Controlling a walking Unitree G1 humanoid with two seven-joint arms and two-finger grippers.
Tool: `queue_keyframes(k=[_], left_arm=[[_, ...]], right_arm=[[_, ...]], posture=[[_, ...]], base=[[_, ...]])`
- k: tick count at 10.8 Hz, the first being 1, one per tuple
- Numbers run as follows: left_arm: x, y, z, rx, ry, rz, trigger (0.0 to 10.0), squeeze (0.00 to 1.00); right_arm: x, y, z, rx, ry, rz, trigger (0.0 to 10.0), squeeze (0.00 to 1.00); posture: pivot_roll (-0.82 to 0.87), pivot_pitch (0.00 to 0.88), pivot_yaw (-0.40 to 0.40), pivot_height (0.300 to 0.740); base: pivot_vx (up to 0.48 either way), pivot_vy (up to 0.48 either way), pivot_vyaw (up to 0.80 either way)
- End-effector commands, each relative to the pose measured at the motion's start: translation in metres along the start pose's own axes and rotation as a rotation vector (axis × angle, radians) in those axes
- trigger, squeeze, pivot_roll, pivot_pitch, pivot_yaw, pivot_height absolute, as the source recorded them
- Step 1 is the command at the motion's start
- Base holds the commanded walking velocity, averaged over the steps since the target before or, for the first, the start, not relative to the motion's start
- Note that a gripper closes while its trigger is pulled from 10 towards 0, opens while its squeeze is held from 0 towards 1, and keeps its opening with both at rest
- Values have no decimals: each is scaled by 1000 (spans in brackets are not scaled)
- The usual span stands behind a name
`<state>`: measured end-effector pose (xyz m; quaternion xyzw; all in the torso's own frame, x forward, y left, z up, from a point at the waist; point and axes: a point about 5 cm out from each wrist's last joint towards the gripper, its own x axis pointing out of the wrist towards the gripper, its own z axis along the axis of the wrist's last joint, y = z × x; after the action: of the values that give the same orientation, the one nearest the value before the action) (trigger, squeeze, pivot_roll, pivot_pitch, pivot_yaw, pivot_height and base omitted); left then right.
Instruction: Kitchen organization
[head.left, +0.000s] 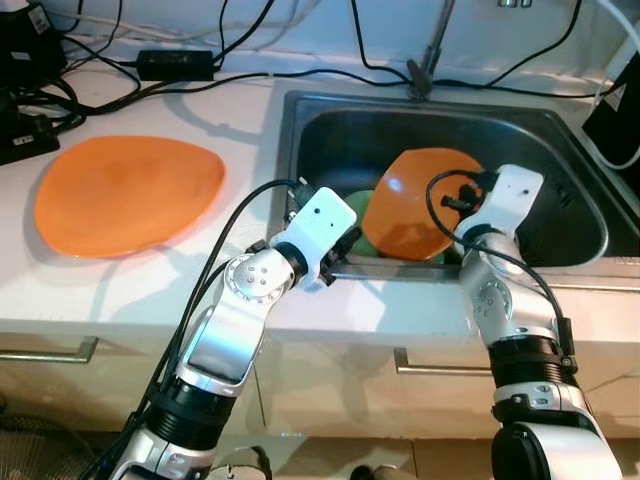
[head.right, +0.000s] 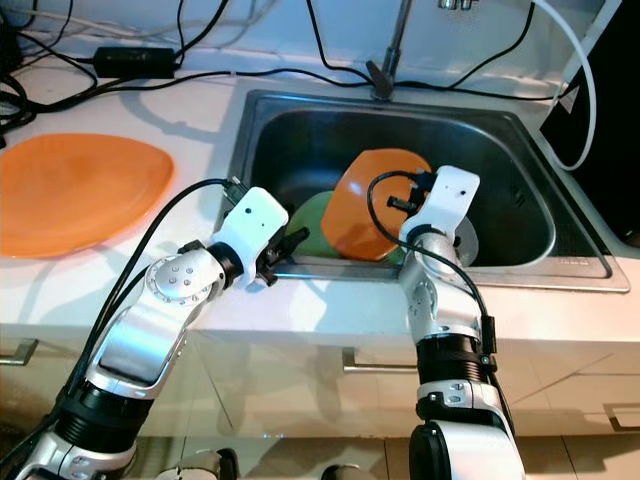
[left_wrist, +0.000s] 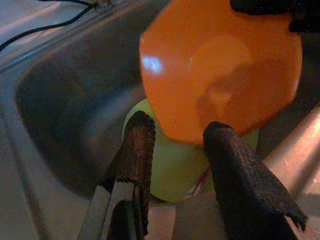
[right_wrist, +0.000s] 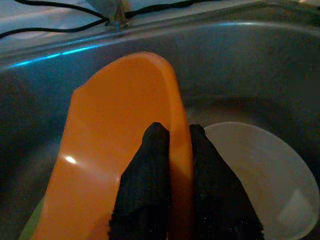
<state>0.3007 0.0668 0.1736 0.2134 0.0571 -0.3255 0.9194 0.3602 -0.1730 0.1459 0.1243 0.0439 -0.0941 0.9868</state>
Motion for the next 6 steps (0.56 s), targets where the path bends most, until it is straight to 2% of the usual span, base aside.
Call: queue_keyframes(k=[1, 2, 5, 6], left_arm=[[0, -10, -20, -33, 98, -53, 10000, 0], [0, -10, -20, -34, 106, -57, 10000, 0], [-1, -11, -20, -44, 118, -58, 10000, 0], [0, -9, -16, -48, 86, -41, 10000, 0]], right_arm=[[1, 1, 8, 1, -42, 6, 10000, 1000], [2, 2, 8, -2, -40, 6, 10000, 0], [2, 1, 7, -4, -40, 3, 10000, 0], [1, 1, 8, -4, -49, 7, 10000, 0]], posture=[[97, 76, -82, 740], [97, 76, -82, 740], [96, 78, -80, 740], [94, 78, -80, 740]], base=[[0, 0, 0], [0, 0, 0], [0, 0, 0], [0, 0, 0]])
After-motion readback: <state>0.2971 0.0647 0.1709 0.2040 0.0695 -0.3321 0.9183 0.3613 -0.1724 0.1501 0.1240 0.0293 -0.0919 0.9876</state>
